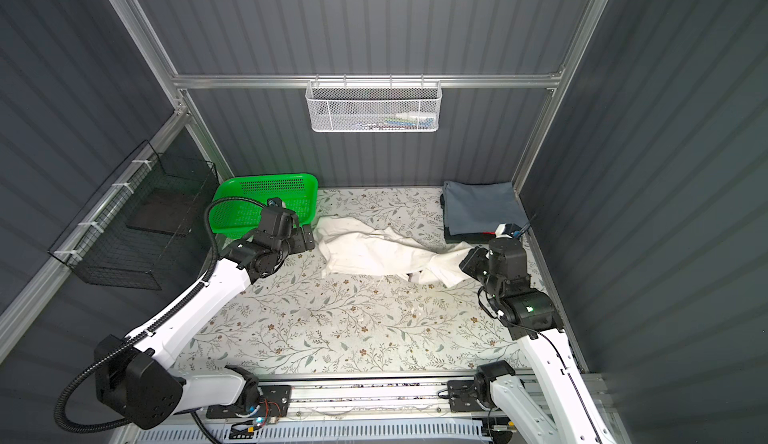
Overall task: Fold and stack the t-shirts
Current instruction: 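Grasp the shirt edge with the right gripper while the left gripper grasps another edge, then lift the white t-shirt high with both grippers, spreading it between them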
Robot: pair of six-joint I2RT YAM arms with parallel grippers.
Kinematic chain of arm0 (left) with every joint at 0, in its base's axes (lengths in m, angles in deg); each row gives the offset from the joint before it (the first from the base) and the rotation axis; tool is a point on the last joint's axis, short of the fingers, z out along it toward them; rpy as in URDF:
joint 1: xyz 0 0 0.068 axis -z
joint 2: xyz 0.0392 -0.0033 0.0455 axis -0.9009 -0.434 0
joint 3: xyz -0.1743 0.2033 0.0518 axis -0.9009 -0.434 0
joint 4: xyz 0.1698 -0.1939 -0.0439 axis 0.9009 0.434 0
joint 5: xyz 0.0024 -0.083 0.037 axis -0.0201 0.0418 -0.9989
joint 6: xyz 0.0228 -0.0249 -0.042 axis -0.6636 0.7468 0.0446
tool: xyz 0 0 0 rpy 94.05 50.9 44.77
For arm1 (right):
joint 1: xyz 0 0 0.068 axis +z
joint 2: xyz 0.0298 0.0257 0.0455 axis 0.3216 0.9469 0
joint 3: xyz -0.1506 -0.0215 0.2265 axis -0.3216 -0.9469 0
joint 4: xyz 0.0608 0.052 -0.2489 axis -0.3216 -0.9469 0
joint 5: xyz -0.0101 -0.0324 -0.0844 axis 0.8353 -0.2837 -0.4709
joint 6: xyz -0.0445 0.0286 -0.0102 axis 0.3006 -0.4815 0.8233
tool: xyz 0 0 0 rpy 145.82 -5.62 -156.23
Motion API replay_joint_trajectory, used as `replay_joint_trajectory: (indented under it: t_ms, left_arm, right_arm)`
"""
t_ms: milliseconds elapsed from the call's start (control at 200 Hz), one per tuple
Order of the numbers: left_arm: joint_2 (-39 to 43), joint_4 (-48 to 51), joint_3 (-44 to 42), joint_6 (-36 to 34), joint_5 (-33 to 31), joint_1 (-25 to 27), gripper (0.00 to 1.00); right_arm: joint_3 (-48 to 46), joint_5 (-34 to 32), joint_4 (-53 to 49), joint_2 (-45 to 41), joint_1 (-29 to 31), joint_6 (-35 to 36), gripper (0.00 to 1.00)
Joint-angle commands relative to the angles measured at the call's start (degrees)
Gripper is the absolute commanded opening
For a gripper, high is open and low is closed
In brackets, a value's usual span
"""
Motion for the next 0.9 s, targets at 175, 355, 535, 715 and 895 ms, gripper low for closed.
replay_joint_trajectory:
  t_ms: [175,355,535,715,895]
  left_arm:
    - [-3.5,-3.7,-8.6,3.3,8.1,0.9,1.0]
    - [-8.0,-7.9,-12.1,4.0,10.3,0.9,1.0]
    - [-14.9,-13.2,-13.0,3.8,13.9,0.9,0.97]
    - [-21.4,-14.7,-10.4,3.8,16.2,0.9,0.8]
    - [-26.2,-14.2,-7.5,3.8,17.6,0.9,0.71]
  right_arm:
    - [-5.2,-0.4,0.3,-1.3,-2.8,-0.4,0.0]
    - [-7.4,4.7,3.9,-0.9,-4.0,1.5,0.0]
    - [-8.8,6.7,5.6,-0.3,-4.6,1.7,0.0]
    - [-10.5,6.5,6.0,-0.9,-5.0,0.5,0.0]
    - [-10.9,4.6,4.3,-0.9,-5.5,-0.4,0.0]
